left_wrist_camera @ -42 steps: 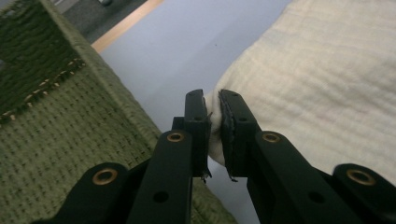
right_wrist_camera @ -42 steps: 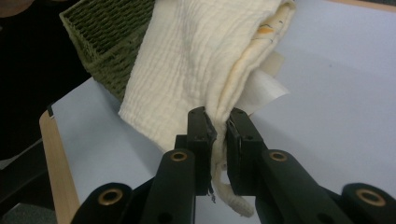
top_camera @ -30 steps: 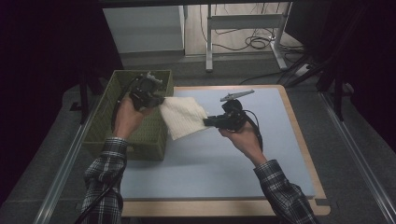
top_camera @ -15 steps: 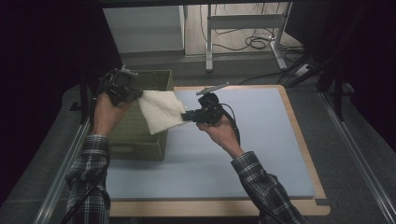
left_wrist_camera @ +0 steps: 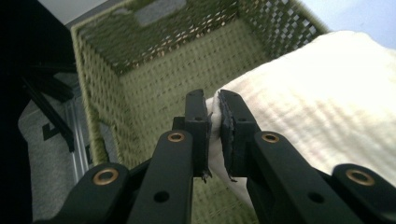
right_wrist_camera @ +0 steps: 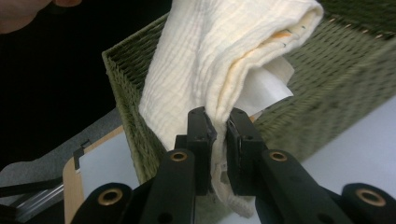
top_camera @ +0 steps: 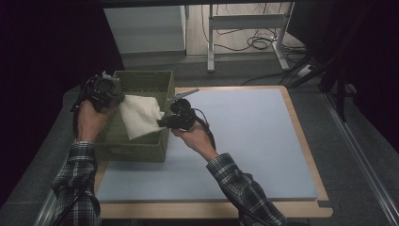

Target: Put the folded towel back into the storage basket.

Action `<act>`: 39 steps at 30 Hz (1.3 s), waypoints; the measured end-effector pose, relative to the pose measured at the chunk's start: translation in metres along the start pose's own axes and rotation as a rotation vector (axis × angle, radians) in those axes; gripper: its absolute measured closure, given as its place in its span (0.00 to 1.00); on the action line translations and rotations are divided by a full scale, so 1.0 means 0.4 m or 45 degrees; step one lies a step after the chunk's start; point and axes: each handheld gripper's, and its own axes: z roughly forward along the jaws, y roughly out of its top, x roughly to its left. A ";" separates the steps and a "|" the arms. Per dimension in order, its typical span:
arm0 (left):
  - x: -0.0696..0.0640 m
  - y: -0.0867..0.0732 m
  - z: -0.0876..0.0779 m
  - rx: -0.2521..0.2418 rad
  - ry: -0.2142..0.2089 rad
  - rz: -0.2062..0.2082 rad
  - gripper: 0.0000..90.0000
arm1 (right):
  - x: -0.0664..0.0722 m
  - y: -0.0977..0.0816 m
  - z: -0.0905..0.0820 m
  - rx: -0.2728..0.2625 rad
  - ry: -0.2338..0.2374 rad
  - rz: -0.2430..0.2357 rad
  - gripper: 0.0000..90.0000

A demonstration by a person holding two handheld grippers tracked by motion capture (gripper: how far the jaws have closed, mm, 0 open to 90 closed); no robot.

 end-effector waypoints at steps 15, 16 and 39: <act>0.025 -0.078 0.064 0.039 0.021 -0.014 0.91 | 0.054 -0.010 0.151 0.118 -0.028 0.074 0.89; 0.024 -0.081 0.070 0.038 0.018 -0.012 0.90 | 0.056 -0.011 0.157 0.128 -0.033 0.083 0.89; -0.029 -0.075 0.179 0.028 -0.070 -0.006 0.61 | 0.060 0.014 0.154 0.166 -0.125 0.100 0.66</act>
